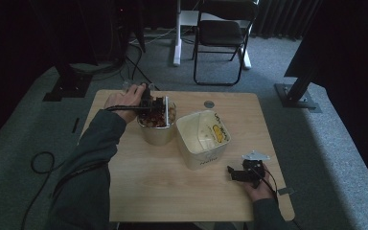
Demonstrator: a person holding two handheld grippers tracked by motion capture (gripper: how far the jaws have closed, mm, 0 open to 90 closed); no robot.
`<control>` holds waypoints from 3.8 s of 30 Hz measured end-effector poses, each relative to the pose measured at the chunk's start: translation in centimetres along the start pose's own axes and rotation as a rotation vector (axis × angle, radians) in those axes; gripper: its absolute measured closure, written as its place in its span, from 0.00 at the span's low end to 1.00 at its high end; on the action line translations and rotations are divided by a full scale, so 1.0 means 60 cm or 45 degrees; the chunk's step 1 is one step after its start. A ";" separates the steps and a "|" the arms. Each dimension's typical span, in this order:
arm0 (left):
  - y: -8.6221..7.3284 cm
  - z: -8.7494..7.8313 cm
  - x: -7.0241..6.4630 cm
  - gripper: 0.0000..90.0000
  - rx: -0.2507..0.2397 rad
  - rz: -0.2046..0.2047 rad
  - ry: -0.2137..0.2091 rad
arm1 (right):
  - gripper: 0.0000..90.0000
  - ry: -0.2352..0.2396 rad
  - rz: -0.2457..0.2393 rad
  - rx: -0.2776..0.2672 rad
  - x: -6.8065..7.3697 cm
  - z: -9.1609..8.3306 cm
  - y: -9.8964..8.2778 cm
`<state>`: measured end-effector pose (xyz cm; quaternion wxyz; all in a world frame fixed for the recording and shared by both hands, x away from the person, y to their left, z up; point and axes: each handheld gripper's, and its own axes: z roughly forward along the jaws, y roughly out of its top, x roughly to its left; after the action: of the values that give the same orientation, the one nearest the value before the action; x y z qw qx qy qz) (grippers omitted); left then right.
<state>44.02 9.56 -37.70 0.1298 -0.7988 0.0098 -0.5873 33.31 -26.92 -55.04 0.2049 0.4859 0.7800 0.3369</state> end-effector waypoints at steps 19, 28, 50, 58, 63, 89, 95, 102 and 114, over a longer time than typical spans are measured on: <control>-0.005 -0.002 0.011 0.40 -0.070 -0.195 -0.054 | 0.14 0.000 0.000 0.000 0.000 0.000 0.000; -0.018 -0.005 0.032 0.39 -0.195 -0.460 -0.158 | 0.14 -0.001 -0.001 0.000 0.000 0.000 0.000; -0.029 -0.023 0.079 0.37 -0.464 -0.939 -0.369 | 0.15 0.001 -0.003 0.000 0.000 0.000 0.000; 0.001 -0.032 0.087 0.37 -0.570 -0.995 -0.456 | 0.14 0.002 -0.004 0.000 -0.001 0.000 0.000; 0.015 -0.044 0.097 0.36 -0.639 -1.032 -0.492 | 0.15 0.002 -0.005 0.000 0.000 0.000 0.000; 0.144 -0.101 0.126 0.34 -0.956 -1.074 -0.813 | 0.15 0.005 -0.010 0.002 0.000 -0.001 -0.001; 0.166 -0.110 0.119 0.32 -1.019 -1.039 -0.886 | 0.15 0.007 -0.010 0.003 0.000 -0.001 -0.001; 0.176 -0.111 0.114 0.20 -1.029 -1.005 -0.920 | 0.15 0.006 -0.009 0.002 0.000 -0.001 -0.001; 0.157 -0.106 0.117 0.18 -1.010 -1.049 -0.891 | 0.15 0.007 -0.009 0.002 0.000 -0.001 -0.001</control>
<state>41.51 -1.94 -31.44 -0.4130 -0.8678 -0.1235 -0.2473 33.27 -26.96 -55.03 0.2036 0.4824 0.7826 0.3368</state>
